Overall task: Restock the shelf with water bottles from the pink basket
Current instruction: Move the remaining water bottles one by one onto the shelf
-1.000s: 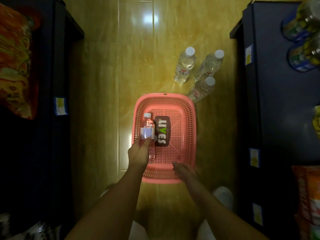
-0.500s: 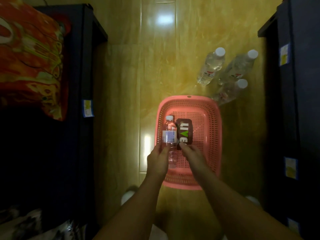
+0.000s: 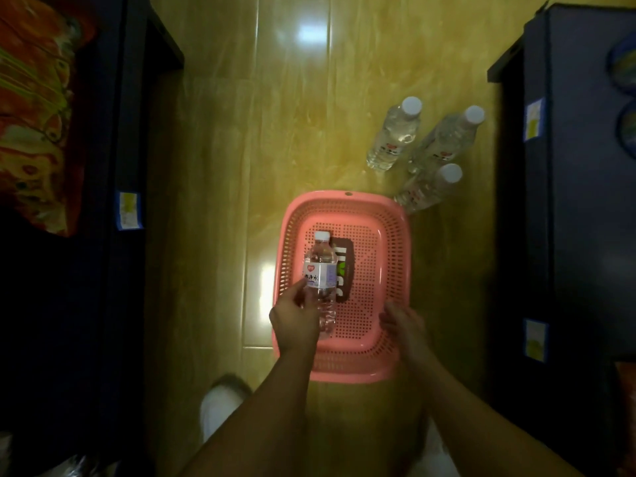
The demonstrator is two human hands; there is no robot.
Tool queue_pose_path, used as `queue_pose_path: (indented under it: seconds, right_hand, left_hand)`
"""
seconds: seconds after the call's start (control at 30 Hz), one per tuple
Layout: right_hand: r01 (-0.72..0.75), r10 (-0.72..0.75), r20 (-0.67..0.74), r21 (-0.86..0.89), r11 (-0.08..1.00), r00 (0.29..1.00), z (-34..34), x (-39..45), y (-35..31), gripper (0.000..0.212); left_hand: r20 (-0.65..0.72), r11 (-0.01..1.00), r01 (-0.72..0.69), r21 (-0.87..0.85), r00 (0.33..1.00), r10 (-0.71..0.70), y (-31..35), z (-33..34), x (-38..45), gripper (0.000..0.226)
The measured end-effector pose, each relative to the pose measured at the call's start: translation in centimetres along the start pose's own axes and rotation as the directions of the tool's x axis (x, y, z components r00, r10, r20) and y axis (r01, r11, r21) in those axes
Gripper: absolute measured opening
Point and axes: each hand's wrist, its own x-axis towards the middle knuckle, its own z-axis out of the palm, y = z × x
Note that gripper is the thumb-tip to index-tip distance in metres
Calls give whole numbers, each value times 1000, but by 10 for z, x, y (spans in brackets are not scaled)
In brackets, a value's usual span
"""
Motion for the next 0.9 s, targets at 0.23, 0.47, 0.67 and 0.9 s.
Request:
queue_pose_path:
  seconds: [0.23, 0.47, 0.67, 0.9]
  right_hand:
    - [4, -6, 68, 32, 999, 998, -6, 10, 4, 27]
    - [33, -35, 72, 21, 999, 997, -11, 4, 6, 24]
    - [40, -43, 75, 35, 999, 996, -11, 6, 10, 25]
    - [21, -25, 93, 38, 999, 995, -13, 5, 7, 21]
  left_hand:
    - [74, 997, 82, -4, 994, -82, 6, 29, 11, 58]
    - [239, 993, 107, 53, 964, -117, -7, 41, 19, 43]
    - [276, 986, 16, 166, 959, -62, 5, 60, 11, 51]
    - [175, 937, -28, 348, 984, -35, 0, 100, 13, 99]
